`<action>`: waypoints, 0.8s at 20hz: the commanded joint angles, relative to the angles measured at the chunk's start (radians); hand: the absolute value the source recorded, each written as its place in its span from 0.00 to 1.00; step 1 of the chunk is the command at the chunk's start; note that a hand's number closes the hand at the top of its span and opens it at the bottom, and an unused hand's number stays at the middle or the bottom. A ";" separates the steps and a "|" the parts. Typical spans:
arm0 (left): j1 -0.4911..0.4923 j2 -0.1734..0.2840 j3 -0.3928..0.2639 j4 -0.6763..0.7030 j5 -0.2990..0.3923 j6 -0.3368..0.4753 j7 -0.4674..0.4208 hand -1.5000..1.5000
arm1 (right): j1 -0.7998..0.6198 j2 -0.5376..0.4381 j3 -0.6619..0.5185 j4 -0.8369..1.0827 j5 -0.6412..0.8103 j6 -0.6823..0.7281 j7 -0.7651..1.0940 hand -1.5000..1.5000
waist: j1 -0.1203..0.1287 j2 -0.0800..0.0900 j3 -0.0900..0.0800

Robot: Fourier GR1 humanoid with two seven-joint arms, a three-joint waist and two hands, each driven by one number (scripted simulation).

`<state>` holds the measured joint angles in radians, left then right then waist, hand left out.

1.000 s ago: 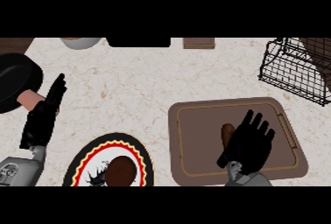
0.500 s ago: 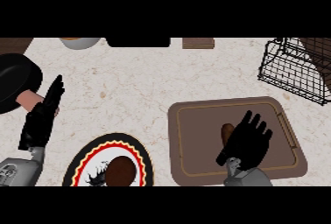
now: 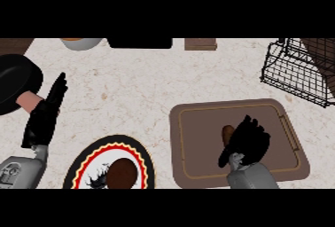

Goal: Pick the sweet potato from the tray and place it in the tiered basket

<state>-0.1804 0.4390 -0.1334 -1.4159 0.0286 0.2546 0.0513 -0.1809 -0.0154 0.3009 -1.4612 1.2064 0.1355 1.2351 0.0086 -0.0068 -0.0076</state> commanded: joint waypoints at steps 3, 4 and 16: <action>0.019 -0.016 -0.006 -0.033 -0.016 0.004 0.010 0.50 | -0.013 0.015 0.070 0.131 -0.080 0.055 0.148 1.00 | 0.009 0.008 0.008; 0.052 -0.023 -0.007 -0.007 -0.019 0.001 -0.047 0.50 | -0.021 -0.003 0.009 0.131 -0.031 0.135 0.068 1.00 | 0.003 0.008 0.007; 0.011 -0.068 -0.033 -0.029 -0.060 0.007 0.019 0.50 | -0.295 0.014 -0.044 0.227 -0.239 -0.049 -0.041 1.00 | 0.030 0.016 0.009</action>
<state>-0.1686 0.3980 -0.1369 -1.4269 -0.0049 0.2462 0.0524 -0.3114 -0.0335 0.3262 -1.3540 1.0771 0.1558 1.1543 0.0141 -0.0090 -0.0141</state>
